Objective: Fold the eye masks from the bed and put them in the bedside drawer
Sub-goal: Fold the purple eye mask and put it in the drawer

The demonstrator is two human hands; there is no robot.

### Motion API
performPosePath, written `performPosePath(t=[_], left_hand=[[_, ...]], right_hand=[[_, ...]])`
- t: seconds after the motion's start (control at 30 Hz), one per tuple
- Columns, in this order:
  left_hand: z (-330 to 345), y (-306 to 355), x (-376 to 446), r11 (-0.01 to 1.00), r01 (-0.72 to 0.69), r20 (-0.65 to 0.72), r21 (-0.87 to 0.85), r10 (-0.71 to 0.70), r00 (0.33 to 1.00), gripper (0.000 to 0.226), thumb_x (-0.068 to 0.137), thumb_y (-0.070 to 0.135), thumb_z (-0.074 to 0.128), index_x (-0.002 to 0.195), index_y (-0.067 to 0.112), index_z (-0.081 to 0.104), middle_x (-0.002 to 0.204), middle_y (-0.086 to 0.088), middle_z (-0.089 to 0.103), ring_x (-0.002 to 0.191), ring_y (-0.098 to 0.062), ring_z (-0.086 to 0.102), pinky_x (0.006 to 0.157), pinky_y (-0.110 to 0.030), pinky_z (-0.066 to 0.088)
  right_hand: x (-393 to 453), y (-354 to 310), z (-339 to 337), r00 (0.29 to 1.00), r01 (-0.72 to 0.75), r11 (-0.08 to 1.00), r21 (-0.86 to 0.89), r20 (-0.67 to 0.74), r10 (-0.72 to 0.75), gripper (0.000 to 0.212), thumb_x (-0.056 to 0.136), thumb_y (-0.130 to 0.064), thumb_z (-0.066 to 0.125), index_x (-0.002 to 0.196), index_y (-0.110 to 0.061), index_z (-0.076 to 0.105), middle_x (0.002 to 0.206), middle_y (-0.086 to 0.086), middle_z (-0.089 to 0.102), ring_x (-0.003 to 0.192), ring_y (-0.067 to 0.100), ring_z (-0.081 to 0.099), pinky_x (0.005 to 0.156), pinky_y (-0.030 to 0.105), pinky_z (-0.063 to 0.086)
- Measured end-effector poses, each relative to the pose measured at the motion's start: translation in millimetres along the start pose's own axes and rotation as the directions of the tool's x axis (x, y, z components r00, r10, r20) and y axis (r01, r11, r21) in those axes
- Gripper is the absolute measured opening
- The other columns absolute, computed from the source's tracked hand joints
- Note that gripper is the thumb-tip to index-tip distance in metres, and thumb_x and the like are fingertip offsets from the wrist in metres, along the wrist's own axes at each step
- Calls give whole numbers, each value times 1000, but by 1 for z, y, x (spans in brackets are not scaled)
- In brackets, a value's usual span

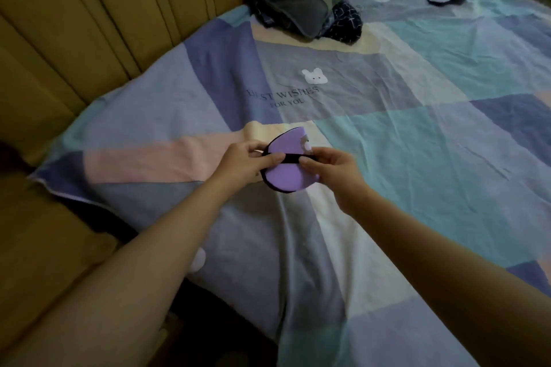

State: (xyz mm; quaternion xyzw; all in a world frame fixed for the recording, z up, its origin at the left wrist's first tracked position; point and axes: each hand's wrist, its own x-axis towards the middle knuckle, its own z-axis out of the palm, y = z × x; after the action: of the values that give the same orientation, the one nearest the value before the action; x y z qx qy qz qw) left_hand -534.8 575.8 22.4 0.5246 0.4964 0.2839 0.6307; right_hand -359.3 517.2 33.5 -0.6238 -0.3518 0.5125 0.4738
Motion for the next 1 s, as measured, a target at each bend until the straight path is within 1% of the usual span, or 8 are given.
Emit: performPosePath(t=[0.07,0.2,0.37,0.6,0.7,0.83,0.93,1.0], left_hand=[[-26,-11,-29,998,4,-192,-55,-14,981,15,86,33,64,95,21,67,82,7,71,72,-7,67,57,-17,50],[-104,-73,-124,971,136,-537,-196,-222,814,28,95,37,47,98,15,64,90,-1,69,70,-10,63,60,-25,40],[-198,-157,-257,934,222,-713,-280,-357,603,23,96,33,47,101,18,64,102,-2,66,78,-9,58,66,-28,37],[-235,-257,-391,887,263,-771,-379,-460,440,20,96,26,48,103,16,63,102,-2,67,94,-18,58,80,-35,36],[-244,-297,-427,858,282,-742,-429,-513,432,23,95,28,50,107,13,64,99,-1,66,93,-18,60,78,-31,39],[-250,-345,-447,854,411,-637,-317,-513,575,17,90,28,60,102,18,65,105,-4,67,95,-21,62,69,-26,47],[-257,-378,-447,784,608,-756,123,-323,569,39,87,27,64,124,21,56,130,-2,55,123,-27,45,97,-41,42],[-262,-391,-446,741,623,-801,249,-204,563,62,86,24,65,142,23,37,151,3,32,139,-24,23,110,-42,29]], right_hand=[[-10,0,24,999,-7,1000,0,47,7,15,80,-2,70,77,-17,70,67,-6,72,63,6,66,59,19,53],[-37,8,92,979,-49,998,-37,197,55,7,81,-4,70,86,-8,71,73,1,69,62,6,65,58,20,55],[-80,29,200,906,-81,991,-103,407,116,6,82,-5,69,84,-10,70,75,2,68,60,6,65,54,17,53],[-152,117,326,763,-163,950,-265,576,292,9,81,-10,71,89,-12,70,81,1,69,68,9,67,62,22,55],[-177,165,362,720,-179,905,-387,575,388,18,80,-10,72,97,-4,69,81,2,69,66,8,67,56,20,55],[-190,225,396,743,-84,827,-557,518,425,20,80,-9,72,99,-5,64,95,9,63,79,15,62,65,26,52],[-187,264,410,772,-26,751,-660,464,434,38,81,-6,72,117,-2,61,102,8,58,95,22,57,78,29,46],[-185,289,416,784,6,703,-711,439,438,39,81,-5,71,119,-3,62,104,9,57,100,24,56,81,29,45]])
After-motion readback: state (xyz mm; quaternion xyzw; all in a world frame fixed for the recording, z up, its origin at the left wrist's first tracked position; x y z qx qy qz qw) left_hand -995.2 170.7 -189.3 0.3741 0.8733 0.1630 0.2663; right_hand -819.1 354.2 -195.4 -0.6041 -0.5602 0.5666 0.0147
